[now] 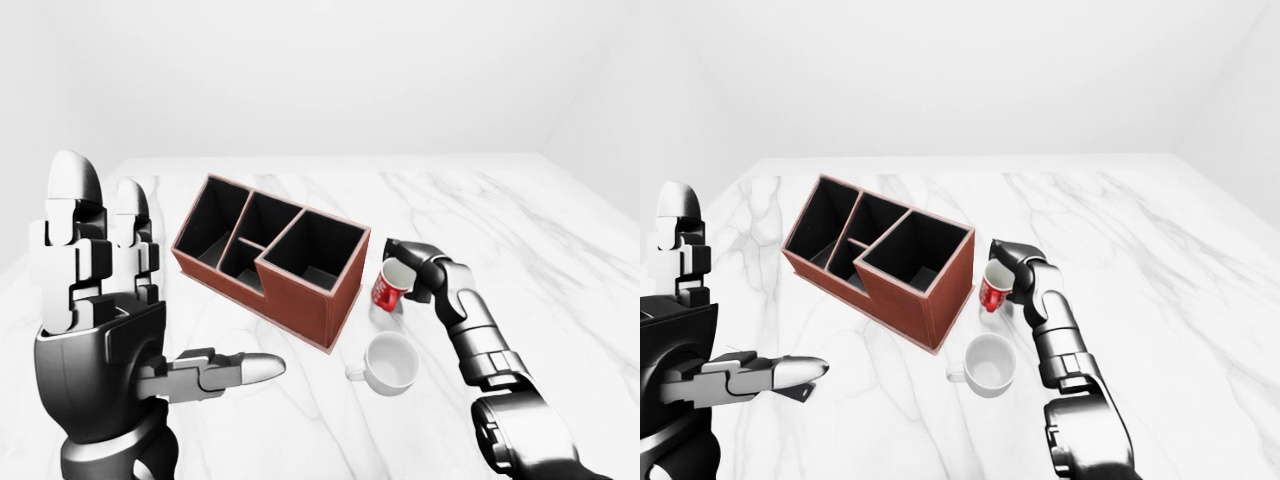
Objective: Pick up the red mug and place it to the right of the caddy.
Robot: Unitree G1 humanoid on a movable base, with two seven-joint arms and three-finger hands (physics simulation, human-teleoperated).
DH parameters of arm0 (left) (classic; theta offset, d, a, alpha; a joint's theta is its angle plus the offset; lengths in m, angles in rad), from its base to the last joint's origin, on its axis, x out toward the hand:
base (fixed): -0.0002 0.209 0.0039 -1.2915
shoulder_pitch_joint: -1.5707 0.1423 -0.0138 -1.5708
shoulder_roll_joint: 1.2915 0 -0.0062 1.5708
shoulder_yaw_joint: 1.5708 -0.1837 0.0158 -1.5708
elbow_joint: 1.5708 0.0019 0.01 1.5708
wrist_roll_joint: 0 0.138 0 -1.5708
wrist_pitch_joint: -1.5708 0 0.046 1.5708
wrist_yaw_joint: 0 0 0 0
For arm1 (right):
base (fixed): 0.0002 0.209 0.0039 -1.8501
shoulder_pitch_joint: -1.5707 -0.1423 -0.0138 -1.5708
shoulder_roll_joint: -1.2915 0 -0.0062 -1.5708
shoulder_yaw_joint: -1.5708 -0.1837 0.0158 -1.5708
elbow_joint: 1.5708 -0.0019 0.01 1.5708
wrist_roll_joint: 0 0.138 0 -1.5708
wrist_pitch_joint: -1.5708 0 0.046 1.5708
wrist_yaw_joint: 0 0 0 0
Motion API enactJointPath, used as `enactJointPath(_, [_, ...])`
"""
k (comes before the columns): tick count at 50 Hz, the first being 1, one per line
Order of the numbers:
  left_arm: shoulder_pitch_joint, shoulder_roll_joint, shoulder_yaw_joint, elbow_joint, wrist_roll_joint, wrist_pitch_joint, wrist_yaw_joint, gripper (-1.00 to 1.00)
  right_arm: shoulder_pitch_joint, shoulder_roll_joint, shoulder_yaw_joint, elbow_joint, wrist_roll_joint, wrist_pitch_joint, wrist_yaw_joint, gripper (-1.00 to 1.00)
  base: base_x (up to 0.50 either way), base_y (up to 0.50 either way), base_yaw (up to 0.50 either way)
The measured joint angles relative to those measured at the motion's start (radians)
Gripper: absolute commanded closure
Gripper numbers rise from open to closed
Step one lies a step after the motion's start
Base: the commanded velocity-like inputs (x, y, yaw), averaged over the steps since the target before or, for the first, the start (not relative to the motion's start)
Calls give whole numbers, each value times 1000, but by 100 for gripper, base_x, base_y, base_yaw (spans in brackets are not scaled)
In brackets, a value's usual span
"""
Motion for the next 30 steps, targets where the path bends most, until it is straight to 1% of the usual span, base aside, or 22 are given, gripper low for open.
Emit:
enactJointPath(14, [3,-1,4,0,-4,0,-3,-100,-56,9,12,148,40,0,-174,100,0,0,0])
enactJointPath(23, [2,-1,5,0,-5,0,-4,-100,-63,9,24,202,47,0,-235,100,0,0,0])
enactJointPath(30, [3,-2,7,0,-7,0,-5,-100,-60,8,31,222,40,0,-257,100,0,0,0])
